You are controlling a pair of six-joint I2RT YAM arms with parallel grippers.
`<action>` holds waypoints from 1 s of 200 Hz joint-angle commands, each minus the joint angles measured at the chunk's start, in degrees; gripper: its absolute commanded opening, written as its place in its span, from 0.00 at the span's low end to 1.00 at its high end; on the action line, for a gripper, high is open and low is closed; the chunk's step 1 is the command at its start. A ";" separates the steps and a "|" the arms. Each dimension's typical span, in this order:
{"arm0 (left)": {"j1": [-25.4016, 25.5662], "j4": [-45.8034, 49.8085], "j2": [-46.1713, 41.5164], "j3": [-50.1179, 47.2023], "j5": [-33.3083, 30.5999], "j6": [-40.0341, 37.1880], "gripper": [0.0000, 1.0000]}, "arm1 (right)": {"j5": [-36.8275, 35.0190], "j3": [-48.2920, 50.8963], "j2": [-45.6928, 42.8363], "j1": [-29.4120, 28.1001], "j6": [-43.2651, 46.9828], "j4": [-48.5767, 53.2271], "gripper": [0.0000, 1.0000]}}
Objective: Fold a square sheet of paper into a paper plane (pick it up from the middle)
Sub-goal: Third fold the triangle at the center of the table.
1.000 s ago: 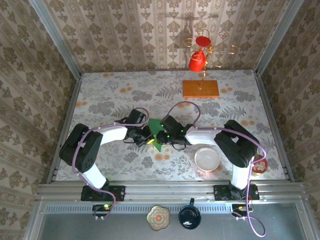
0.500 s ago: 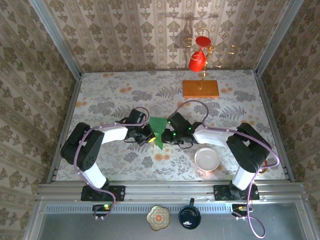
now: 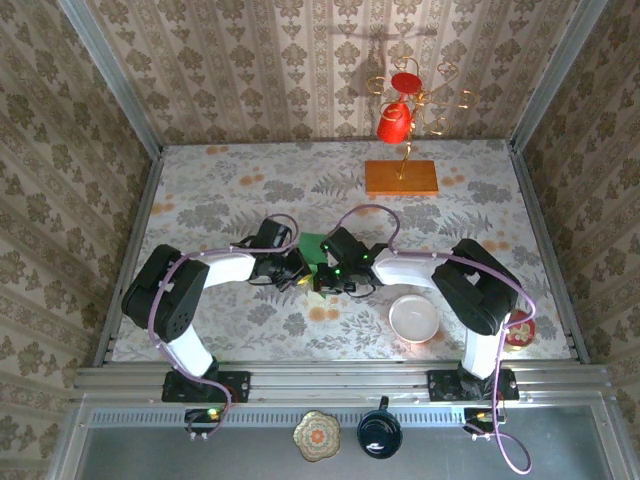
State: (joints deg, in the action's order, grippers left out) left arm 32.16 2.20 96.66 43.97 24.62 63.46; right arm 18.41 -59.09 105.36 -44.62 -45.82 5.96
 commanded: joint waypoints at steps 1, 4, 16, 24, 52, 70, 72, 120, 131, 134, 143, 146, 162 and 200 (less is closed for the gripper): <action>-0.35 5.01 2.57 -2.22 -3.09 0.52 0.05 | 0.95 -2.23 1.74 0.54 1.09 1.42 0.06; -0.35 5.01 2.57 -2.20 -3.09 0.52 0.05 | 0.96 -2.30 1.89 0.58 1.15 1.43 0.06; -0.35 5.01 2.57 -2.22 -3.09 0.44 0.05 | 1.02 -2.81 2.53 0.87 1.33 1.59 0.06; -0.35 5.01 2.57 -2.22 -3.09 0.43 0.05 | 1.08 -3.11 2.99 1.04 1.50 1.87 0.06; -0.35 4.96 2.65 -2.22 -3.00 0.35 0.05 | 1.30 -4.17 4.20 1.22 2.02 2.64 0.06; -0.35 4.92 2.74 -2.31 -2.91 0.35 0.05 | 1.45 -4.63 4.74 1.33 2.06 3.13 0.06; -0.35 4.92 2.74 -2.31 -2.91 0.35 0.05 | 1.49 -4.63 4.89 1.43 2.06 3.21 0.06; -0.43 5.19 2.92 -2.39 -3.09 0.35 0.05 | 1.72 -4.91 5.75 1.50 2.94 5.16 0.06; -0.50 5.36 2.92 -2.39 -3.24 0.35 0.04 | 1.47 -5.00 5.93 1.52 3.28 5.62 0.06; -0.52 5.44 2.92 -2.39 -3.26 0.35 0.04 | 1.38 -4.92 5.91 1.53 3.28 5.80 0.06; -0.60 5.54 3.00 -2.47 -3.42 0.35 0.04 | 1.20 -5.00 6.07 1.51 3.54 6.30 0.06; -0.61 5.60 3.07 -2.48 -3.44 0.33 0.04 | 1.11 -4.98 6.07 1.52 3.61 6.41 0.06; -0.74 5.97 3.09 -2.57 -3.78 0.22 0.04 | 0.79 -4.98 6.08 1.53 4.11 7.20 0.06; -1.44 6.57 3.49 -3.00 -4.30 -0.31 0.04 | 1.74 -5.07 6.24 1.49 5.72 8.91 0.06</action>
State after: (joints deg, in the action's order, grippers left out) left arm 31.77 2.11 96.77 43.88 25.02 63.44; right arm 18.94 -63.59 110.34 -43.33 -42.30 9.08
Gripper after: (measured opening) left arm 0.060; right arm 0.063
